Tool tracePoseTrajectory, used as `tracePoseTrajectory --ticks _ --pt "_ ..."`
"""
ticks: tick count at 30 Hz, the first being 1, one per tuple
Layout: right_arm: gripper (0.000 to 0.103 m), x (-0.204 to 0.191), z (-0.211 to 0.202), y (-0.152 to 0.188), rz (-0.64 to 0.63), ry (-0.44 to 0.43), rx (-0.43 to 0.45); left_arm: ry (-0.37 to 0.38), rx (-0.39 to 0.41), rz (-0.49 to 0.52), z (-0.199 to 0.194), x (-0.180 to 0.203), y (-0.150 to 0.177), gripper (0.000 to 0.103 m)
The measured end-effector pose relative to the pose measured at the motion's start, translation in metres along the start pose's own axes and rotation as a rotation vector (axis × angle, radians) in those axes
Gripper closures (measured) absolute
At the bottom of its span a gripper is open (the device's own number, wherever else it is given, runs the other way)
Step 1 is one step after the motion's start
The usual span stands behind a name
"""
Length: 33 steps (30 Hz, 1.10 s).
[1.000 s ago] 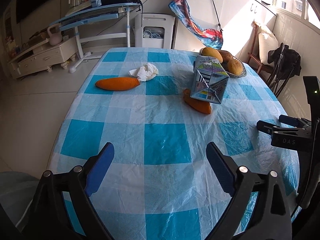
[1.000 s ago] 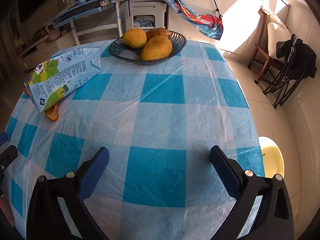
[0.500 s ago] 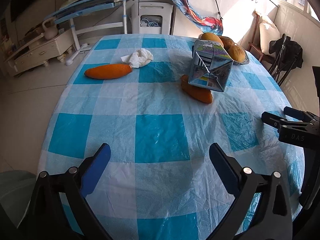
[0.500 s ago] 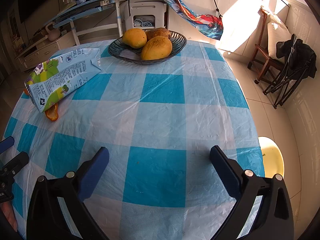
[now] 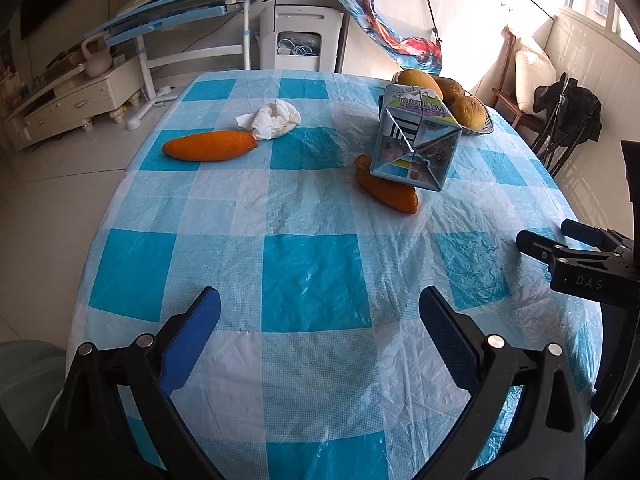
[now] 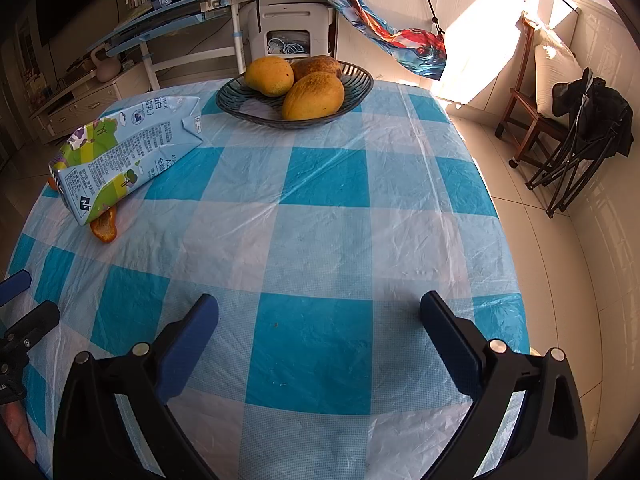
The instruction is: Collect trash
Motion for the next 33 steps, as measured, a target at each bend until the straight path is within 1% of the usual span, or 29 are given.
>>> tracePoseTrajectory --ticks 5,7,15,18,22,26,33 --pt "0.007 0.000 0.000 0.000 0.000 0.000 0.000 0.007 0.023 -0.028 -0.005 -0.005 -0.001 0.007" --pt "0.007 0.000 0.000 0.000 0.000 0.000 0.000 -0.003 0.044 -0.045 -0.009 -0.009 -0.001 0.007" --pt "0.007 0.000 -0.001 0.001 0.000 -0.001 0.001 -0.017 0.075 -0.073 -0.021 -0.016 0.000 0.007" --pt "0.007 0.000 0.000 0.000 -0.002 0.002 0.001 -0.044 0.054 -0.039 -0.017 -0.014 0.002 0.007" --pt "0.007 -0.001 0.000 0.000 0.000 0.000 0.001 -0.025 0.021 -0.047 -0.012 -0.013 0.005 0.007" --pt "0.007 -0.002 0.000 0.000 -0.003 0.002 0.001 -0.004 0.008 -0.070 -0.014 -0.015 0.010 0.007" --pt "0.007 -0.001 0.000 -0.001 -0.002 -0.001 0.000 0.025 0.017 -0.055 -0.025 -0.010 0.026 0.007"
Point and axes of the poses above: each gripper's, at about its wrist camera, not at the fingertips, and z roughly the way its jaws point, x to its right, y to its underside, the point moved 6 cm from there along z, roughly the way its jaws point, and after that the axes turned 2 degrees about x, right-handed, at the moved point
